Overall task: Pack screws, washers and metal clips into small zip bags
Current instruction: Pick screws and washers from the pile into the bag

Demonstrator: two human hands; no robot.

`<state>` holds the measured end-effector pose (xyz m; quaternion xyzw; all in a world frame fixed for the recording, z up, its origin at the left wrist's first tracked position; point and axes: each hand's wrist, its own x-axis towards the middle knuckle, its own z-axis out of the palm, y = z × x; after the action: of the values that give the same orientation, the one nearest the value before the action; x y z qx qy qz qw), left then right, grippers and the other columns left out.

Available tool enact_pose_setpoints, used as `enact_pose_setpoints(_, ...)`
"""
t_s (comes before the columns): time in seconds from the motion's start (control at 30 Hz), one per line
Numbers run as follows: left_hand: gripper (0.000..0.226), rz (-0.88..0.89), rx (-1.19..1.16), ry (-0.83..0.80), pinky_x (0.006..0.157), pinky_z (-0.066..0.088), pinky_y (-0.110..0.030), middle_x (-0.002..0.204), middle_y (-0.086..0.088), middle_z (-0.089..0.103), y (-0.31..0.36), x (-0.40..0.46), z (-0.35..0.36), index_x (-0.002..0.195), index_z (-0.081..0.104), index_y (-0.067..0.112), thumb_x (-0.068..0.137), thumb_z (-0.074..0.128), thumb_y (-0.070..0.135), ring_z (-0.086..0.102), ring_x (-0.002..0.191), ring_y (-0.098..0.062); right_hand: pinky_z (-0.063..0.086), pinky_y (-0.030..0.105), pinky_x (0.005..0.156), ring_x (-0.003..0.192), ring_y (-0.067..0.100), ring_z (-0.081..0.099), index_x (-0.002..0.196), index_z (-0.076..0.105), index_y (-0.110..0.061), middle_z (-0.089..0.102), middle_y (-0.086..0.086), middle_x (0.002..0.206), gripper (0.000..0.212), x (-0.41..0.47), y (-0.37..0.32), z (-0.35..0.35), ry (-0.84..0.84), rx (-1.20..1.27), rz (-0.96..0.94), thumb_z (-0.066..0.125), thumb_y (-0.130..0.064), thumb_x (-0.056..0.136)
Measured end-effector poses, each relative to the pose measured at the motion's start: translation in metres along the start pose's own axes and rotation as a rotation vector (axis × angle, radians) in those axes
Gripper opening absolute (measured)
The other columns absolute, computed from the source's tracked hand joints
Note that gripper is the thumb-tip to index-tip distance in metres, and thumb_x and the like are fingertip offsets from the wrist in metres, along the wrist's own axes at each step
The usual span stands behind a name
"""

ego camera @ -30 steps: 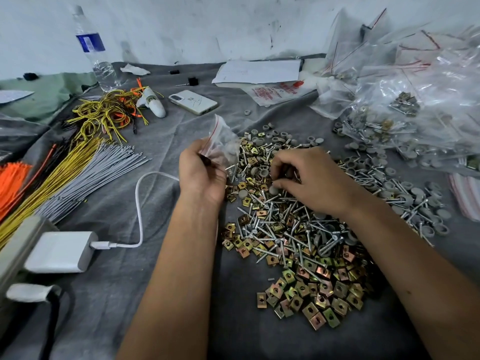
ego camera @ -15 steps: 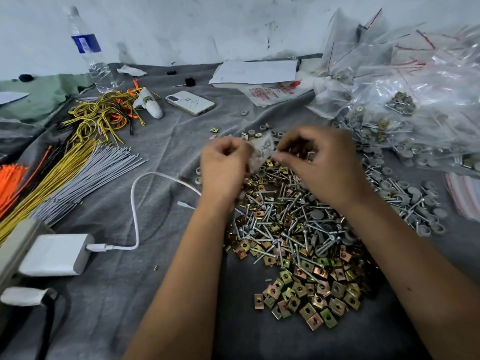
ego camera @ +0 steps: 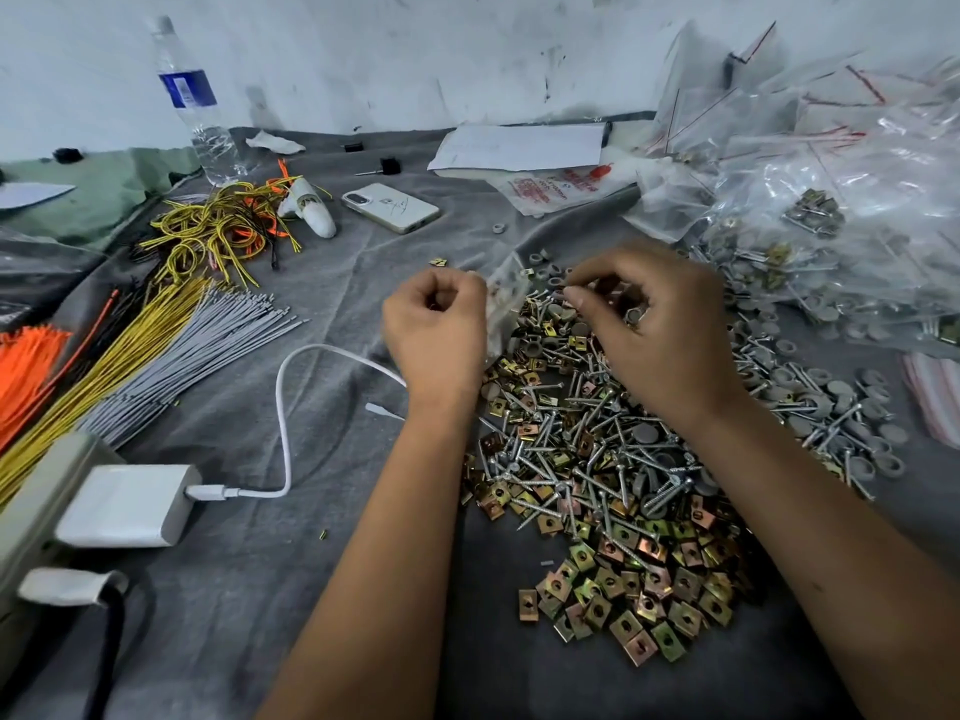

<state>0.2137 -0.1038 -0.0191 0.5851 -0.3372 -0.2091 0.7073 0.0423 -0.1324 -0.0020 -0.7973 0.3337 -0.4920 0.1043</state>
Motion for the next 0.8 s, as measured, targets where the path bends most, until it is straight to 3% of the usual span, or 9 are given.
enact_pose_setpoints(0.07,0.021,-0.001,-0.086,0.124,0.052,0.035,-0.027,0.056,0.005,0.052,0.001,0.002,-0.004,0.065,0.064,0.016,0.084,0.065,0.006,0.043,0.054,-0.013,0.051,0.034,0.094,0.103,0.015,0.065,0.108,0.075,-0.011,0.074,0.001,0.108,0.018,0.001,0.005,0.002,-0.107,-0.08,-0.013,0.075,-0.019,0.092)
enact_pose_setpoints(0.2,0.025,0.077,-0.18,0.292,0.053,0.032,-0.029,0.057,0.002,0.048,0.006,0.007,-0.008,0.063,0.058,0.017,0.084,0.064,0.005,0.041,0.057,-0.018,0.031,0.027,0.106,0.131,0.016,0.042,0.133,0.067,-0.021,0.06,-0.006,0.138,0.039,-0.001,0.014,0.015,-0.502,-0.24,-0.094,0.069,-0.026,0.094)
enact_pose_setpoints(0.37,0.02,0.255,-0.101,0.462,0.057,0.037,-0.029,0.058,0.004,0.049,0.012,0.006,-0.012,0.067,0.059,0.015,0.084,0.065,0.007,0.044,0.057,-0.01,0.038,0.034,0.106,0.123,0.015,0.04,0.118,0.075,-0.023,0.06,-0.006,0.125,0.033,0.003,0.018,0.018,-0.573,-0.289,-0.083,0.079,-0.027,0.086)
enact_pose_setpoints(0.47,0.017,0.306,0.047,0.354,0.057,0.041,-0.035,0.06,-0.003,0.053,0.007,0.003,-0.011,0.068,0.062,0.009,0.084,0.066,0.007,0.047,0.057,-0.013,0.038,0.029,0.096,0.114,0.013,0.041,0.108,0.078,-0.02,0.06,-0.004,0.114,0.025,0.002,0.019,0.016,-0.537,-0.275,-0.07,0.079,-0.029,0.085)
enact_pose_setpoints(0.57,0.016,0.23,0.245,0.07,0.052,0.04,-0.029,0.058,-0.004,0.058,0.001,-0.002,-0.006,0.069,0.067,0.007,0.085,0.066,0.006,0.046,0.052,-0.009,0.034,0.027,0.085,0.104,0.012,0.046,0.108,0.079,-0.017,0.064,-0.001,0.105,0.023,0.002,0.017,0.012,-0.449,-0.2,-0.039,0.077,-0.028,0.088)
enact_pose_setpoints(0.7,0.022,0.188,0.321,-0.112,0.047,0.036,-0.021,0.053,0.006,0.055,-0.004,-0.005,0.0,0.065,0.066,0.013,0.086,0.069,0.007,0.043,0.047,-0.004,0.05,0.033,0.08,0.089,0.014,0.06,0.105,0.079,-0.014,0.07,0.001,0.097,0.021,0.003,0.013,0.005,-0.323,-0.152,-0.001,0.079,-0.024,0.087)
enact_pose_setpoints(0.8,0.022,0.2,0.325,-0.197,0.046,0.035,-0.016,0.054,0.007,0.058,-0.005,-0.007,0.003,0.067,0.068,0.017,0.087,0.07,0.009,0.046,0.047,-0.003,0.051,0.018,0.078,0.083,0.008,0.066,0.104,0.08,-0.013,0.075,-0.001,0.096,0.019,0.003,0.009,0.001,-0.148,-0.091,-0.017,0.081,-0.021,0.086)
